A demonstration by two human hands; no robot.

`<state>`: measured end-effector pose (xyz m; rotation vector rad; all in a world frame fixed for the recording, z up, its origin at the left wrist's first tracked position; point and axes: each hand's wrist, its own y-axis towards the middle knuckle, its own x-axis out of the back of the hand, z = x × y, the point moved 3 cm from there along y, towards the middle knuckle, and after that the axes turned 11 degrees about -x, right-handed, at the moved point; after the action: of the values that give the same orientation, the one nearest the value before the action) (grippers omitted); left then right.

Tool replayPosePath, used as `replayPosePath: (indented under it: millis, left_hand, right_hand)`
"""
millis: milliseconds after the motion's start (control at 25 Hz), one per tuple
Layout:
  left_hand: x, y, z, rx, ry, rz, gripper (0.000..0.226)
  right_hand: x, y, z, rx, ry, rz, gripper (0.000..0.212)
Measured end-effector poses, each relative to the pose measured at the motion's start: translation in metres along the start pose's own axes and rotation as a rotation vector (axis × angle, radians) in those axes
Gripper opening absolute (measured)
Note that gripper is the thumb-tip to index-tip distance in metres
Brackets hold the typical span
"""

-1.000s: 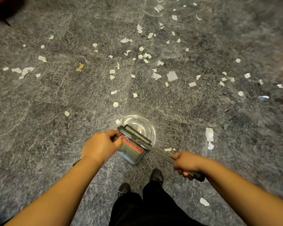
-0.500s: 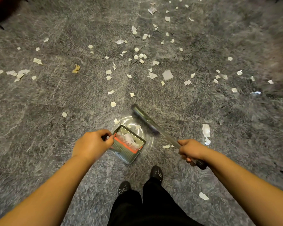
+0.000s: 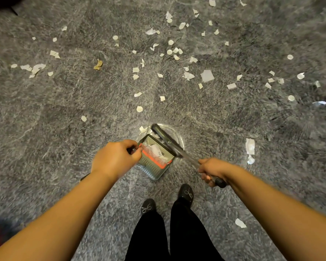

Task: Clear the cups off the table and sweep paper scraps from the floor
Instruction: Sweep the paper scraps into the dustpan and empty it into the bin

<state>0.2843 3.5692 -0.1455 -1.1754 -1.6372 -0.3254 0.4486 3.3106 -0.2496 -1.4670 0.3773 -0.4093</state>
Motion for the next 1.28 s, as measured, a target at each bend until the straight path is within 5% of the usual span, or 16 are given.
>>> replayPosePath:
  millis: [160,720,1040,1280]
  left_hand:
    - [-0.002,-0.006,-0.003,0.006,0.005,0.024,0.018]
    - [0.004,0.001,-0.001,-0.03,0.034,0.007,0.019]
    - [0.004,0.003,0.002,-0.039,0.028,0.018,0.019]
    - [0.008,0.0,0.003,-0.039,0.026,0.028,0.017]
  right_hand:
    - [0.011,-0.004,-0.012,-0.122,0.131,0.145,0.03]
    - [0.001,0.027,0.006,-0.071,-0.152,0.022,0.059]
    - [-0.005,0.009,0.007,-0.03,-0.206,0.048,0.027]
    - [0.002,-0.031,-0.009,0.021,-0.042,0.018,0.046]
